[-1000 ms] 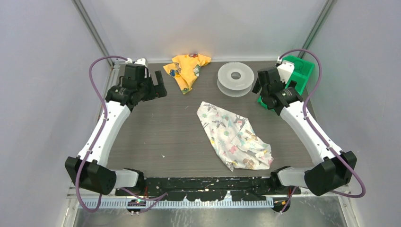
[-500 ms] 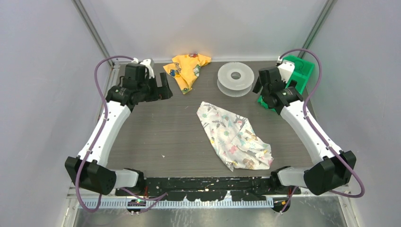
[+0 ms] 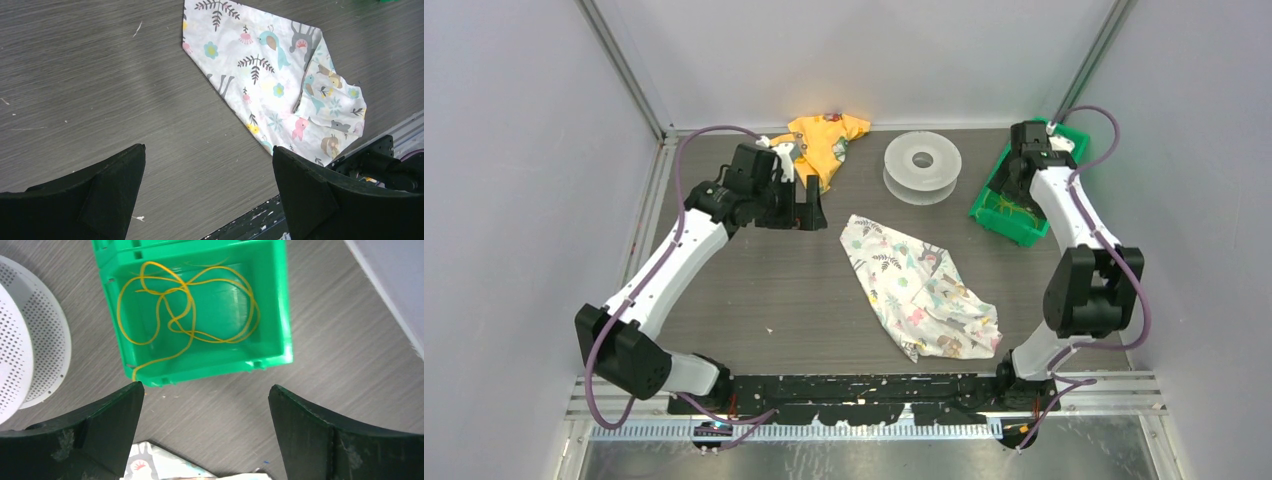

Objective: Wrap the cables

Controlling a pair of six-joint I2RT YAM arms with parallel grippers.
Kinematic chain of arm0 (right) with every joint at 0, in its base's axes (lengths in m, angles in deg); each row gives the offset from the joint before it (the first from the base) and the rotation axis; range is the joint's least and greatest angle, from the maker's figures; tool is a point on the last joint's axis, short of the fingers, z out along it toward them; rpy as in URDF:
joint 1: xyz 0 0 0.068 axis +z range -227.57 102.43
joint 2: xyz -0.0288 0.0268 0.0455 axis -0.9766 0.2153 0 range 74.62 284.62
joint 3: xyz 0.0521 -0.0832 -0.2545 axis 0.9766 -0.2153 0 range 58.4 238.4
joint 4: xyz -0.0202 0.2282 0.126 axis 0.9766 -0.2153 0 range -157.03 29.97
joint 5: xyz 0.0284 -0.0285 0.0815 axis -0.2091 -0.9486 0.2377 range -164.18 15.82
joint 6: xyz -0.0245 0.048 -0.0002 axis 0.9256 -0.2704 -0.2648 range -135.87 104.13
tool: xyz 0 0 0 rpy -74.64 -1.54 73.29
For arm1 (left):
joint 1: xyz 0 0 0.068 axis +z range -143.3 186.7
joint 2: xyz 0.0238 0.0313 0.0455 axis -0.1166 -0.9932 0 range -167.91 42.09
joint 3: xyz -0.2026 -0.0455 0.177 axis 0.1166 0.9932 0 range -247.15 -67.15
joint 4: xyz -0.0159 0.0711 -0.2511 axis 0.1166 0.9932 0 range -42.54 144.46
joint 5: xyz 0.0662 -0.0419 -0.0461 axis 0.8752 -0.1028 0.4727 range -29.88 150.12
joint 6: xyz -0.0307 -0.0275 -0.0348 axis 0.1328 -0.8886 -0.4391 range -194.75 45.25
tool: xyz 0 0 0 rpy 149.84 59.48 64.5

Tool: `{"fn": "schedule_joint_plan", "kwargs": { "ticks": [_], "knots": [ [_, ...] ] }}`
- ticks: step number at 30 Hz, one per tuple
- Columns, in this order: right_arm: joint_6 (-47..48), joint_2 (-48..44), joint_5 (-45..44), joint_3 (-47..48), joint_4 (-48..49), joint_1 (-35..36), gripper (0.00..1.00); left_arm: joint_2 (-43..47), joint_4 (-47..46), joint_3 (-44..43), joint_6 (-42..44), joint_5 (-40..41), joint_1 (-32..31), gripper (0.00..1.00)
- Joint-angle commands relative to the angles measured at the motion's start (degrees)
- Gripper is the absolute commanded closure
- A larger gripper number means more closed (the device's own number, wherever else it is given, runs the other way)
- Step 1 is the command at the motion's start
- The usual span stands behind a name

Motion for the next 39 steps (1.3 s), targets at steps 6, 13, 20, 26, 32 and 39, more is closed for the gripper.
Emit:
{"fn": "schedule_joint_plan", "kwargs": {
  "ticks": [6,13,20,26,32,39],
  "knots": [
    [0.62,8.46,15.85,5.63,3.80,0.06,0.00,2.31,-1.12,1.64,1.83,-0.35,0.03,0.00],
    [-0.34,9.52,19.70,1.92,5.45,0.28,0.00,2.41,-1.21,2.14,1.89,-0.61,0.03,0.00],
    [0.34,3.20,13.04,-4.75,-0.24,0.23,0.00,1.53,-1.82,2.59,2.23,-1.24,0.03,0.00],
    [-0.54,-2.99,7.28,-4.90,-0.77,-0.09,0.00,0.74,-2.21,2.46,2.14,-2.07,0.03,0.00],
    [-0.40,-2.67,9.08,-0.15,3.70,-0.11,0.03,1.33,-3.05,3.54,1.71,-2.04,0.03,0.00],
    [-0.18,10.51,8.12,12.46,2.34,-0.14,0.05,-5.53,-9.64,-1.24,-7.17,0.05,-0.49,0.00]
  ]
}}
